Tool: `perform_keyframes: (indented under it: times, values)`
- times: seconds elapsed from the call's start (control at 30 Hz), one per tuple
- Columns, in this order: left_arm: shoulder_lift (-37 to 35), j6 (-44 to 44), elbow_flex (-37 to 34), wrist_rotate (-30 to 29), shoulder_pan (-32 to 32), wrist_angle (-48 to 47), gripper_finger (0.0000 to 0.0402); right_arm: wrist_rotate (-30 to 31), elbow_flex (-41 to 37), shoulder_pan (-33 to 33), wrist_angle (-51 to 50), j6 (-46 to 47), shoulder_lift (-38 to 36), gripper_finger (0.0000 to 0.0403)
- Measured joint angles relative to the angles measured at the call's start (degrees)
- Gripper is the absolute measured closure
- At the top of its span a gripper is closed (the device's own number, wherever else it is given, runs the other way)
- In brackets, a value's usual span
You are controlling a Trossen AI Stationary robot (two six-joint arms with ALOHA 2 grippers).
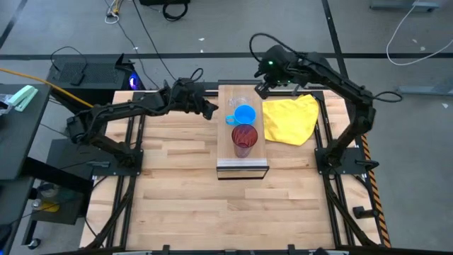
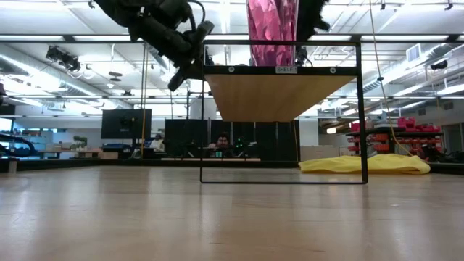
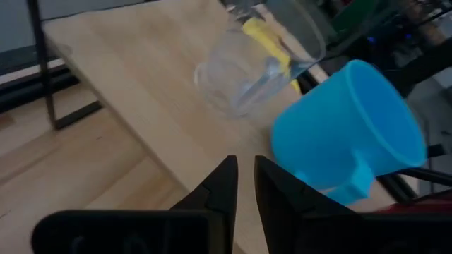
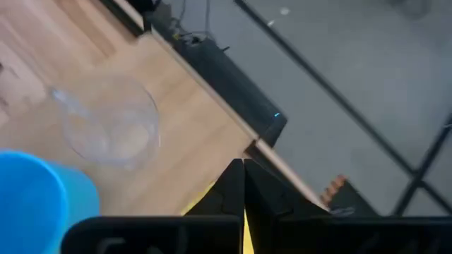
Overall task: Stack small to large cups/mugs on shelf
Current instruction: Put the transparent mug on the shelf
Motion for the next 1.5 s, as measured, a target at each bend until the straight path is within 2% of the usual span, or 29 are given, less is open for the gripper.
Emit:
perform_keyframes:
  times: [0.07,0.2,0.37,0.47,0.57,0.73,0.9,1.5]
  values:
    - [0.0,0.0,0.0,1.0,0.2,0.6,0.0345,-5.8,-8.6,-3.4,6.2,-1.3,-4.4,0.0396]
    - [0.0,0.0,0.0,1.1,0.2,0.4,0.0339,-17.3,-28.2,-9.5,27.8,-0.5,-15.9,0.0398]
    - [0.0,0.3,0.0,1.2,0.2,0.4,0.0340,-22.2,-43.5,-11.9,40.4,1.4,-26.0,0.0399]
    - [0.0,1.8,0.0,2.8,0.2,0.5,0.0343,-28.0,-50.8,-11.1,48.4,4.4,-28.4,0.0400]
    - [0.0,3.3,0.0,5.1,0.2,0.7,0.0344,-29.7,-55.8,-10.3,54.3,8.1,-28.6,0.0400]
    - [0.0,5.0,0.0,6.1,1.0,1.9,0.0340,-30.2,-58.9,-8.0,61.5,9.6,-26.3,0.0401]
    - [2.8,4.3,0.0,10.3,2.0,6.3,0.0339,-29.8,-58.0,-6.8,63.0,9.5,-22.5,0.0402]
    - [10.0,-1.6,0.0,13.1,3.0,16.9,0.0344,-28.8,-57.4,-6.5,64.6,8.5,-19.4,0.0402]
